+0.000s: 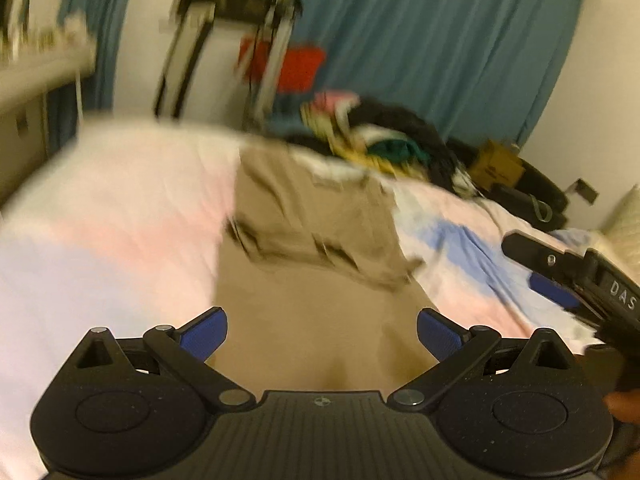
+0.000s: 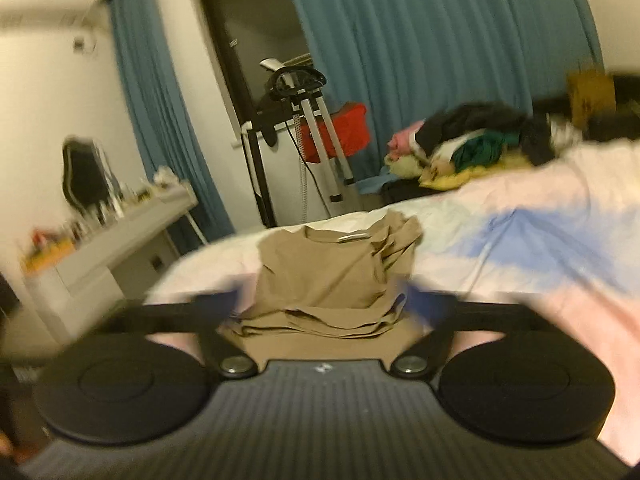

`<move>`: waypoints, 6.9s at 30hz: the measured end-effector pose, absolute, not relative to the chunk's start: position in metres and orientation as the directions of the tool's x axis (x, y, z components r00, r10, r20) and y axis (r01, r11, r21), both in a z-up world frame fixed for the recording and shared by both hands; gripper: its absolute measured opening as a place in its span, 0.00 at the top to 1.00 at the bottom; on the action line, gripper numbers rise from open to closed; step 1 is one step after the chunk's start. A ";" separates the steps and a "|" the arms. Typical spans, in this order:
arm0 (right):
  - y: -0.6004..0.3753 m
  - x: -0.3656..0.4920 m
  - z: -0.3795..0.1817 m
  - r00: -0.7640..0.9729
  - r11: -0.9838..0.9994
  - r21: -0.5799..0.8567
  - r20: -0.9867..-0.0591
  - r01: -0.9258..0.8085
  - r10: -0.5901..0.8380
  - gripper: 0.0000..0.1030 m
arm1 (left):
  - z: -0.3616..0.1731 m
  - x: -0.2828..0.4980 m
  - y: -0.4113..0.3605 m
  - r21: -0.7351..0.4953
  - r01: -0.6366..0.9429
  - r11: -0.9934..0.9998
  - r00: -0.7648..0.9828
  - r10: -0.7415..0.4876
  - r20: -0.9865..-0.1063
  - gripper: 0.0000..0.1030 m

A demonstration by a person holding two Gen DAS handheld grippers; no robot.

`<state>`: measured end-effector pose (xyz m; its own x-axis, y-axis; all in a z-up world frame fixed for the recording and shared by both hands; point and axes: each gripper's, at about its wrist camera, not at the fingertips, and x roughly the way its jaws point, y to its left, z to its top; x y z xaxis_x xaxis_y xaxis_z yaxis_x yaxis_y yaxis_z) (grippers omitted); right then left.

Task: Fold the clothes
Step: 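Lower both grippers onto the folded beige shirt's edge, then grasp the shirt edge with both grippers and fold it over, then open both grippers and withdraw, showing the printed lettering, then grasp the shirt bundle with both grippers and fold it once more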

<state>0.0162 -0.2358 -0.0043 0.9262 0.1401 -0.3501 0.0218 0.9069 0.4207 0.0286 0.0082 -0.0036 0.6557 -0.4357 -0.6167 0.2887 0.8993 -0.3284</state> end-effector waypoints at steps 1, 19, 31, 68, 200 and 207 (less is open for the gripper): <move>-0.237 0.018 -0.011 0.915 0.884 0.466 -0.370 0.031 0.163 0.00 | -0.011 0.031 0.012 -0.375 0.271 0.887 0.619 -0.459 -0.637 0.02; -0.253 0.036 -0.148 0.763 0.316 0.868 -0.491 0.384 0.420 0.47 | -0.127 0.072 0.070 -0.696 -0.235 0.678 0.518 -0.519 -0.680 0.66; -0.267 0.038 -0.121 0.851 0.386 0.877 -0.417 0.286 0.318 0.88 | -0.092 0.058 0.087 -0.736 -0.108 0.669 0.656 -0.508 -0.558 0.90; -0.285 0.041 -0.019 0.909 0.508 0.831 -0.368 0.229 0.193 0.89 | -0.001 0.078 0.043 -0.641 0.114 0.759 0.772 -0.474 -0.424 0.91; -0.418 0.043 0.002 0.934 0.340 0.889 -0.351 0.308 0.069 0.77 | 0.027 0.188 -0.147 -0.832 0.038 0.553 0.369 -0.782 -0.503 0.85; -0.502 0.125 0.047 0.961 0.488 0.831 -0.266 0.268 -0.076 0.78 | 0.067 0.278 -0.253 -0.819 0.184 0.544 0.460 -0.784 -0.418 0.86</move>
<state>0.1254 -0.5017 0.0471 0.9610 -0.0757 -0.2660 0.2683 0.4880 0.8306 0.2775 -0.2530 0.0667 0.4598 -0.7837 -0.4175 0.1837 0.5440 -0.8187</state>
